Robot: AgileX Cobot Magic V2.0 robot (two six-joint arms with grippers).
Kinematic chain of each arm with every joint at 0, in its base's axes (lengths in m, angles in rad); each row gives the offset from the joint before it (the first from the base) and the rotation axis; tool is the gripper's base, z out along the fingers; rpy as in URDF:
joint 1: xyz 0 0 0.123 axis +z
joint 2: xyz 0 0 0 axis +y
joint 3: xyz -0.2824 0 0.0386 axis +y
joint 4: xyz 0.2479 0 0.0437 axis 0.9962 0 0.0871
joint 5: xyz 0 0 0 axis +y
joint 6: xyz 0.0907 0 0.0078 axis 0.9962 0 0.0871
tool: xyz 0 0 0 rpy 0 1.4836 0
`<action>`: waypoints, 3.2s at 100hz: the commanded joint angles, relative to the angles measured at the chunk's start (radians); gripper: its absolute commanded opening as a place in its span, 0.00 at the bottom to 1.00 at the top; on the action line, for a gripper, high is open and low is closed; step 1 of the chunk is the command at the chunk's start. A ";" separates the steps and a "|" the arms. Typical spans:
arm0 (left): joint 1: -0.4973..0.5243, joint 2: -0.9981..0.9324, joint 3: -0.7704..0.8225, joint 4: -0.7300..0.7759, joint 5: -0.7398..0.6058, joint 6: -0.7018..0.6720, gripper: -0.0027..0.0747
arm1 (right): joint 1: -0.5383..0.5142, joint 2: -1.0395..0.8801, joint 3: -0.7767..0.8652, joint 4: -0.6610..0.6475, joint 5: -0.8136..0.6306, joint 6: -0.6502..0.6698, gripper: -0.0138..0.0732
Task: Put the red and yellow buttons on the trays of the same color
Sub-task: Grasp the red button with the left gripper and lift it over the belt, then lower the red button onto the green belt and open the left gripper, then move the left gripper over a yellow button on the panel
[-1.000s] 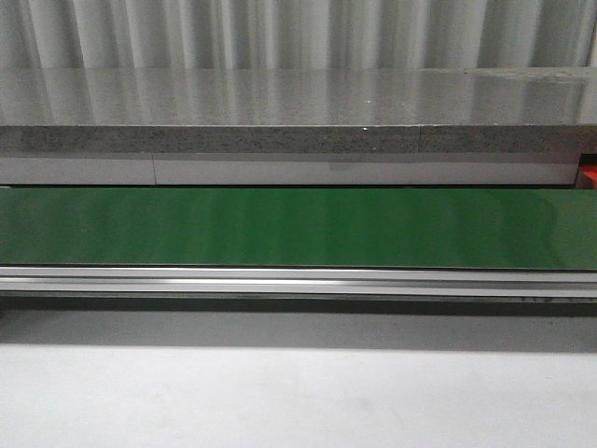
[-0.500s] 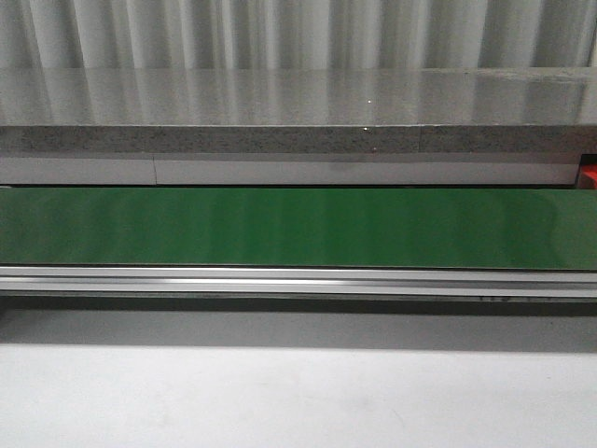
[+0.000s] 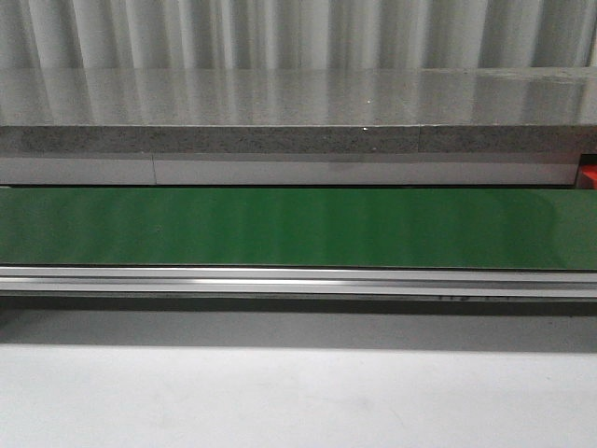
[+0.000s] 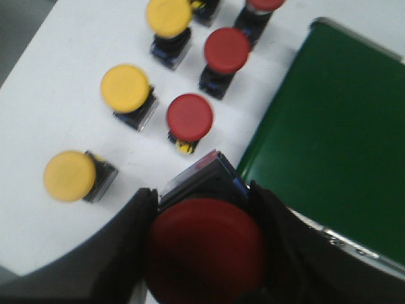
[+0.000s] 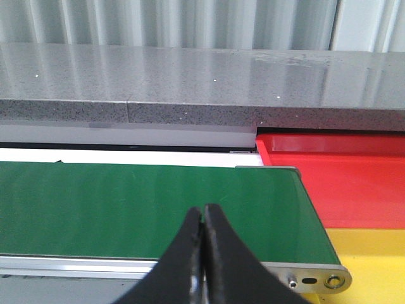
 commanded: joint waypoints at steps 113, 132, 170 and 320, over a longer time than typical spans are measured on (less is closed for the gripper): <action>-0.256 0.466 -0.331 -0.006 0.108 0.105 0.54 | -0.006 -0.011 -0.021 -0.006 -0.085 -0.002 0.08; -0.308 0.466 -0.419 -0.004 0.167 0.106 0.89 | -0.006 -0.011 -0.021 -0.006 -0.085 -0.002 0.08; -0.330 0.341 -0.478 0.017 0.199 0.097 0.85 | -0.006 -0.011 -0.021 -0.006 -0.085 -0.002 0.08; 0.275 0.269 0.119 0.123 -0.248 -0.172 0.85 | -0.006 -0.011 -0.021 -0.006 -0.085 -0.002 0.08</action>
